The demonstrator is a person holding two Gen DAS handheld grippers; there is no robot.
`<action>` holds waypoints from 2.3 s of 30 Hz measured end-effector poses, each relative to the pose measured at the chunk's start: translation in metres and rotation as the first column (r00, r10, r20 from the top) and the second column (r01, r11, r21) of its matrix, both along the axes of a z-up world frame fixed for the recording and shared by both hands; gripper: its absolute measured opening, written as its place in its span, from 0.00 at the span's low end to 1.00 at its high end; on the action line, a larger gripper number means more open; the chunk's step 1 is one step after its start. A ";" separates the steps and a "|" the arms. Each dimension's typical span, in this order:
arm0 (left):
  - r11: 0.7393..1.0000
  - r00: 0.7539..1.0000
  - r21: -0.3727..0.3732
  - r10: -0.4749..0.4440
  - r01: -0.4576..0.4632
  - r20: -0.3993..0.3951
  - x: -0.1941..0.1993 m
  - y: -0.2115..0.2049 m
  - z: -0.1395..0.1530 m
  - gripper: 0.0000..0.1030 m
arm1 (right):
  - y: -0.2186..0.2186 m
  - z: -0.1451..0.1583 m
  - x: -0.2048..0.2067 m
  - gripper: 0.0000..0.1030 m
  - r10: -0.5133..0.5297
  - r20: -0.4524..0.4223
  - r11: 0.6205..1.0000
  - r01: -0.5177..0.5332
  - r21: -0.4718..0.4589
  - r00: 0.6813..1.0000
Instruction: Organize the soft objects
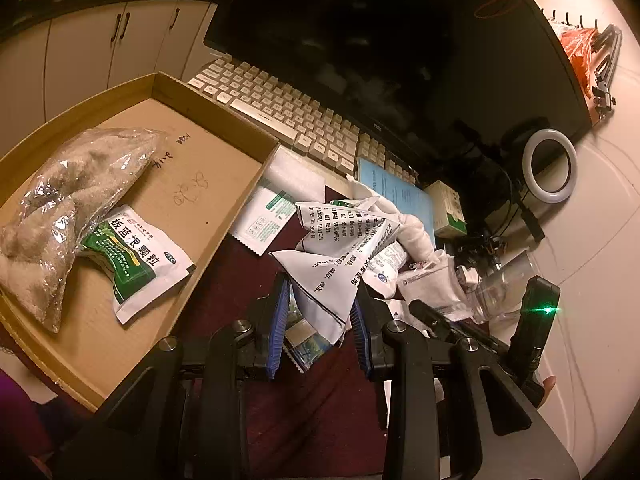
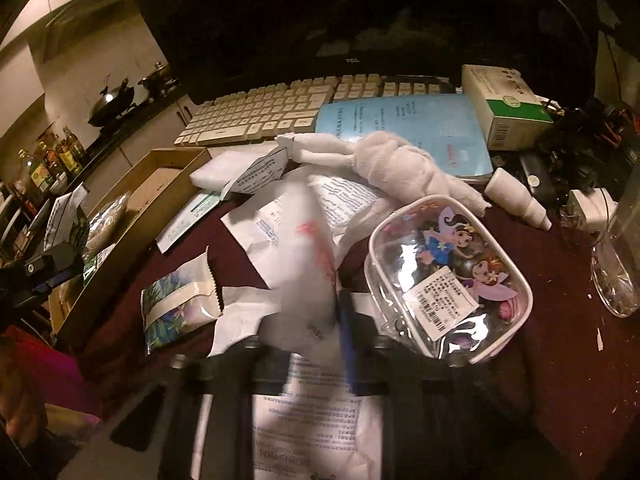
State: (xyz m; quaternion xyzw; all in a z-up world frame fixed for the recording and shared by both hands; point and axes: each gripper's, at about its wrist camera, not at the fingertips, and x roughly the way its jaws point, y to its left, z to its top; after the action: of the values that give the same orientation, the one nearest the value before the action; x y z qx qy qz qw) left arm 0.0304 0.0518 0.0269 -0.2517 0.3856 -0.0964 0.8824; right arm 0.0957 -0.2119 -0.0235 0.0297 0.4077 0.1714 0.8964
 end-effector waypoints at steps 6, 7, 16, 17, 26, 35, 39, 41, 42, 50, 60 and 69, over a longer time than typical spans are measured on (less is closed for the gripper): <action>0.999 0.999 0.012 0.039 -0.039 0.008 -0.006 0.015 0.008 0.28 | 0.004 0.023 -0.014 0.04 0.027 0.066 0.999 -0.028 0.021 0.997; 0.998 0.998 0.018 0.054 -0.055 0.012 -0.008 0.020 0.011 0.28 | 0.007 0.029 -0.016 0.04 0.049 0.070 0.997 -0.053 0.051 0.996; 0.965 0.970 0.097 0.240 -0.243 0.036 -0.011 0.090 0.023 0.28 | 0.083 0.046 -0.007 0.04 0.286 0.058 0.941 -0.292 0.174 0.957; 0.960 0.966 0.107 0.256 -0.258 0.034 -0.008 0.099 0.021 0.28 | 0.098 0.044 -0.004 0.04 0.318 0.044 0.929 -0.320 0.185 0.947; 0.938 0.947 0.168 0.315 -0.303 -0.054 0.019 0.139 -0.006 0.28 | 0.201 0.016 0.029 0.04 0.484 -0.121 0.857 -0.441 0.266 0.867; 0.937 0.943 0.197 0.313 -0.287 -0.114 0.025 0.137 -0.023 0.30 | 0.215 0.002 0.044 0.09 0.493 -0.217 0.850 -0.414 0.325 0.843; 0.935 0.941 0.190 0.322 -0.300 -0.101 0.023 0.136 -0.022 0.34 | 0.208 -0.001 0.046 0.36 0.484 -0.249 0.848 -0.379 0.371 0.839; 0.932 0.938 0.192 0.332 -0.309 -0.098 0.023 0.136 -0.021 0.36 | 0.202 0.003 0.045 0.62 0.488 -0.230 0.830 -0.367 0.419 0.842; 0.930 0.937 0.195 0.335 -0.311 -0.101 0.022 0.136 -0.021 0.36 | 0.200 0.006 0.042 0.64 0.491 -0.229 0.826 -0.367 0.428 0.840; 0.940 0.949 0.135 0.314 -0.313 0.009 -0.011 0.120 -0.004 0.70 | 0.154 0.022 -0.007 0.64 0.518 -0.109 0.801 -0.436 0.410 0.848; 0.991 0.999 0.135 0.015 -0.021 0.044 -0.021 0.024 0.005 0.73 | 0.045 0.019 -0.050 0.77 0.262 -0.001 0.926 -0.251 0.282 0.965; 0.905 0.973 0.361 -0.229 0.224 -0.028 0.018 -0.053 -0.017 0.73 | -0.029 0.005 -0.056 0.77 -0.038 -0.082 0.991 0.048 0.126 0.996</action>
State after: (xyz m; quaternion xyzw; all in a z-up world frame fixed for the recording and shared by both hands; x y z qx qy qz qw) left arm 0.0481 -0.0012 0.0094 -0.0380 0.4164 -0.1276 0.8994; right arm 0.0400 -0.2406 -0.0185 0.1025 0.4306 0.1766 0.8792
